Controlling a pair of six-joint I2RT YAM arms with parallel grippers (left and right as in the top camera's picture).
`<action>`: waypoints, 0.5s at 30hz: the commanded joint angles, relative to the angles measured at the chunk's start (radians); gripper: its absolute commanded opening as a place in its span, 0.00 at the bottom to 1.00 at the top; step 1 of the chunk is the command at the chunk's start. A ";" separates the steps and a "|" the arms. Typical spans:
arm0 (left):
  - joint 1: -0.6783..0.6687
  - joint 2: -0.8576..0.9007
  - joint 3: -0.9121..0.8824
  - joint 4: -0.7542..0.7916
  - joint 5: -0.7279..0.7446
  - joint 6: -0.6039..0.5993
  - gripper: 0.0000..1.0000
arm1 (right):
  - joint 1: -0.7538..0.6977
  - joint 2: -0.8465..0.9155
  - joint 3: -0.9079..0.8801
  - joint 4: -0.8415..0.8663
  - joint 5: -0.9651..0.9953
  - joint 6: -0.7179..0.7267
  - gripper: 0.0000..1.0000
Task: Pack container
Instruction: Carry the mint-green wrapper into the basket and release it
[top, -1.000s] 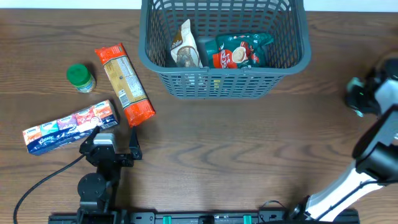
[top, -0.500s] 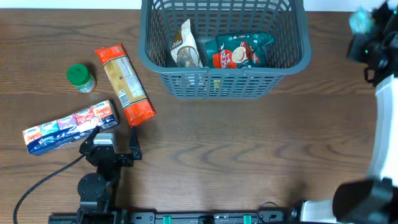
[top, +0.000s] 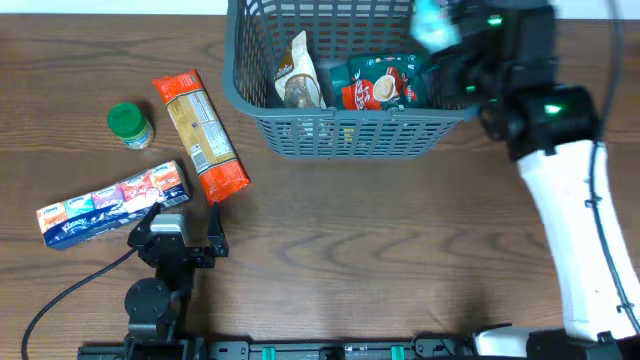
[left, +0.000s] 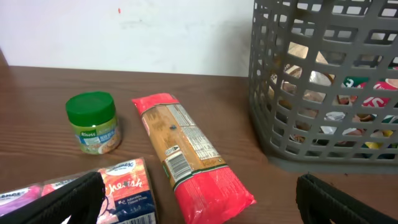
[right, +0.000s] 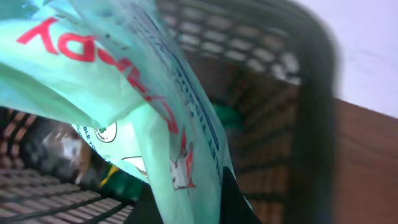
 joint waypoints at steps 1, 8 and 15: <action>-0.003 -0.004 -0.027 -0.014 -0.004 -0.001 0.99 | 0.048 0.050 0.014 -0.008 0.071 -0.030 0.01; -0.003 -0.004 -0.027 -0.014 -0.004 -0.001 0.98 | 0.055 0.130 0.014 -0.029 0.072 0.012 0.13; -0.003 -0.004 -0.027 -0.014 -0.004 -0.001 0.99 | 0.055 0.133 0.019 -0.013 0.073 0.034 0.99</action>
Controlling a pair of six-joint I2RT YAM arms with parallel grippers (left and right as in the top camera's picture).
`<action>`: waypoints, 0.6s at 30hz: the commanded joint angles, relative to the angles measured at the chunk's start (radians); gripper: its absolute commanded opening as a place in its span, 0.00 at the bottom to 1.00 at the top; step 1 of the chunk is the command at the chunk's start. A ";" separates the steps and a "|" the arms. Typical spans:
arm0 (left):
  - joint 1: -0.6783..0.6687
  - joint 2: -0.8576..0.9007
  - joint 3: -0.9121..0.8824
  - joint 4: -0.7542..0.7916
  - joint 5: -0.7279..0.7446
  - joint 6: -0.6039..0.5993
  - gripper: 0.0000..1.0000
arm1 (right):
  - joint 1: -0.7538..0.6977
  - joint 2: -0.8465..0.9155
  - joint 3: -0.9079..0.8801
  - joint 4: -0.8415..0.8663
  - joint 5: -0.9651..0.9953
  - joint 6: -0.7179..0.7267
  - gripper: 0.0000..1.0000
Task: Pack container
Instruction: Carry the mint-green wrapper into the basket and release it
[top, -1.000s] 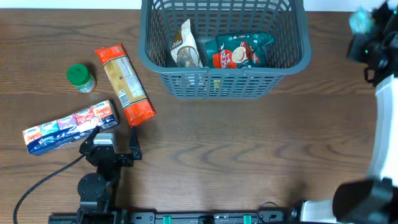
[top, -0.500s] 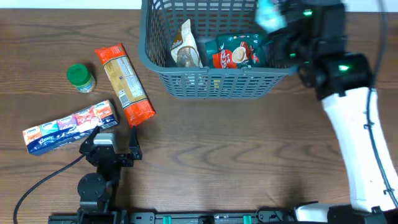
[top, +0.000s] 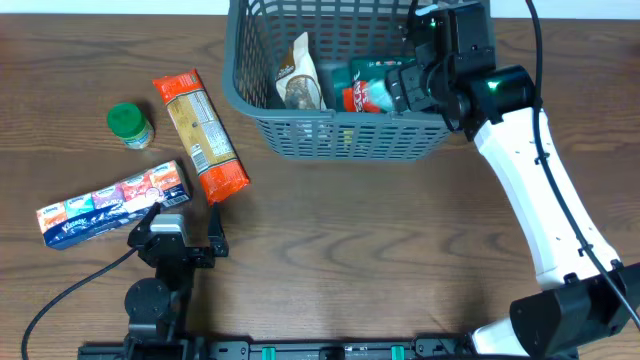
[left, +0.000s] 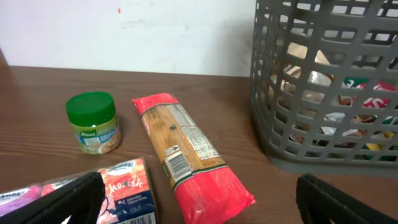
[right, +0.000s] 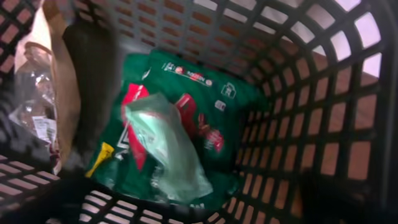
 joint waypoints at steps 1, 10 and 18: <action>-0.003 -0.004 -0.027 -0.014 -0.004 -0.001 0.99 | 0.006 -0.009 0.026 0.002 -0.005 0.022 0.99; -0.003 -0.004 -0.027 -0.014 -0.004 -0.001 0.99 | 0.000 -0.009 0.229 -0.135 0.209 0.090 0.99; -0.003 -0.004 -0.027 -0.014 -0.004 -0.001 0.98 | -0.104 -0.009 0.333 -0.290 0.542 0.315 0.99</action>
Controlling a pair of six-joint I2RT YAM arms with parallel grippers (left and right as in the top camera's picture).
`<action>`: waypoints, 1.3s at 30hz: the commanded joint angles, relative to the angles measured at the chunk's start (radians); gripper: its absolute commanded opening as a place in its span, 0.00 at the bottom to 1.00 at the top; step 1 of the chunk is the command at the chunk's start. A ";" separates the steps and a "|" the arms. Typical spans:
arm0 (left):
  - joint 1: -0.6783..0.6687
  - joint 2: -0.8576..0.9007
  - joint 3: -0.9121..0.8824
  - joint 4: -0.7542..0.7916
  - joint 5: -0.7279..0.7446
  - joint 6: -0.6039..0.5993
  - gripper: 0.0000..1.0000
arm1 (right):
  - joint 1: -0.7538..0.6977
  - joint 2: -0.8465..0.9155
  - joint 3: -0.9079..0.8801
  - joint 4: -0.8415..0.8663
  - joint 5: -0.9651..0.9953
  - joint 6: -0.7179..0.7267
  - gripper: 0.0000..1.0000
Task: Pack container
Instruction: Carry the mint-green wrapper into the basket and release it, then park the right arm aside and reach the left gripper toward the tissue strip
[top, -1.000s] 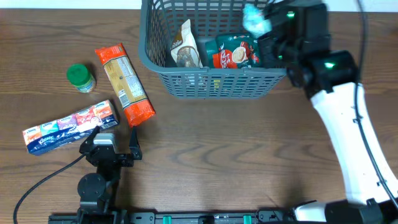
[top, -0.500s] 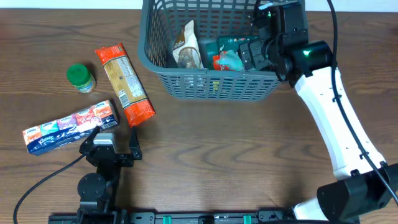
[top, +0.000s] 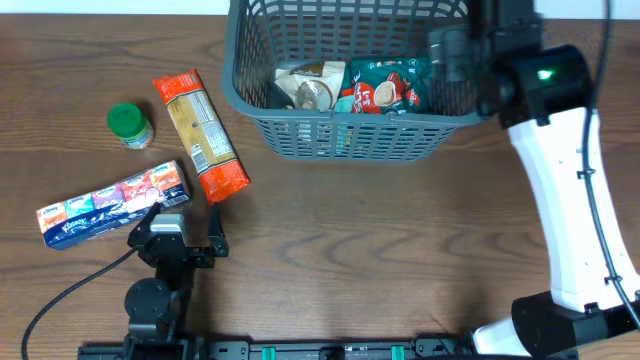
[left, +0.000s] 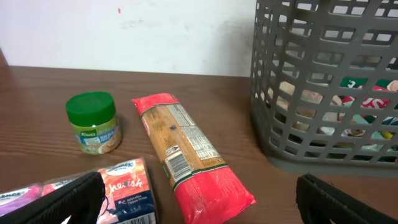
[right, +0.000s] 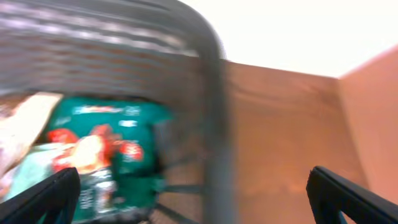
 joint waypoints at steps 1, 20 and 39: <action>-0.003 -0.004 -0.027 -0.014 -0.004 -0.001 0.98 | -0.087 -0.008 0.016 -0.055 0.200 0.169 0.99; -0.003 -0.004 -0.027 -0.014 -0.004 -0.001 0.98 | -0.452 -0.008 0.015 -0.101 -0.008 0.042 0.99; -0.003 -0.004 -0.027 -0.014 -0.004 -0.001 0.98 | -0.465 -0.008 0.015 -0.048 -0.268 -0.169 0.99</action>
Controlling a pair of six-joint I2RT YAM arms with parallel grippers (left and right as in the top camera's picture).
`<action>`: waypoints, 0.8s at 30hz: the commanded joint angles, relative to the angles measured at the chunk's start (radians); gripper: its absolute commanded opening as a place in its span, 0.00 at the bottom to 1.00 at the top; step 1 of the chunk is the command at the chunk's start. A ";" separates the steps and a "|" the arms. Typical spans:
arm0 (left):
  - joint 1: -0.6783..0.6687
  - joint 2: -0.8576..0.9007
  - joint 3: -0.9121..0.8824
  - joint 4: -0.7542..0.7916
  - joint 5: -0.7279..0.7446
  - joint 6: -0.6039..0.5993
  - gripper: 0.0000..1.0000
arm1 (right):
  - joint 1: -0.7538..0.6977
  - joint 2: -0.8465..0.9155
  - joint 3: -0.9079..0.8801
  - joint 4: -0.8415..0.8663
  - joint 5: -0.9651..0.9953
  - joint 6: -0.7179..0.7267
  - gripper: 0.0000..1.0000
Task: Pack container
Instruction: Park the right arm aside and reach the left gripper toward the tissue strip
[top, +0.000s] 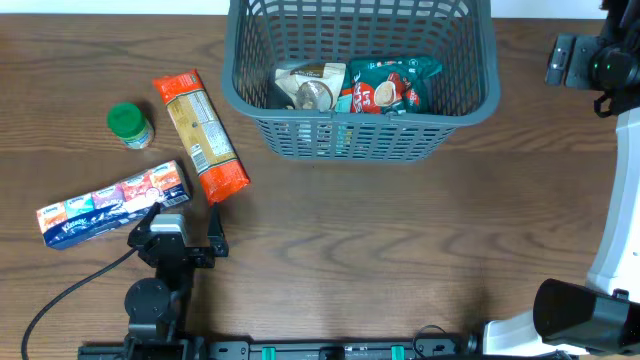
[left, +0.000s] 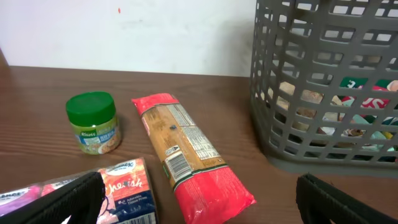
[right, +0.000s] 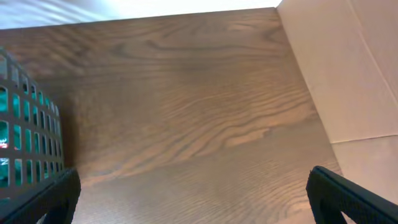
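Note:
A grey mesh basket stands at the table's back. Inside lie a brown-and-white bag, a green-and-red packet and a pale green packet. Left of the basket lie a red-ended pasta pack, a green-lidded jar and a tissue multipack. My left gripper rests open low at the front left, beside the tissue pack. My right gripper is open and empty over bare table to the right of the basket.
A tan cardboard surface borders the table on the right in the right wrist view. A black cable trails from the left arm's base at the front left. A white wall stands behind the table.
My right gripper has moved from the basket's right rim out to the far right, over bare table. The left arm and the items on the table have not moved.
My right gripper held a pale green packet above the basket's right end. Then the packet lay inside on the green-and-red packet with the gripper open above it. The brown bag tipped flat, the gripper stood at the rim, and now far right.

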 joint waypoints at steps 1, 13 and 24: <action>-0.003 -0.004 -0.027 -0.014 -0.004 -0.001 0.99 | -0.005 -0.008 0.011 -0.004 -0.010 -0.016 0.99; -0.003 -0.004 -0.027 0.007 -0.004 -0.001 0.99 | -0.005 -0.008 0.011 -0.004 -0.010 -0.016 0.99; -0.003 0.069 0.222 -0.165 -0.175 -0.154 0.98 | -0.005 -0.008 0.011 -0.004 -0.010 -0.016 0.99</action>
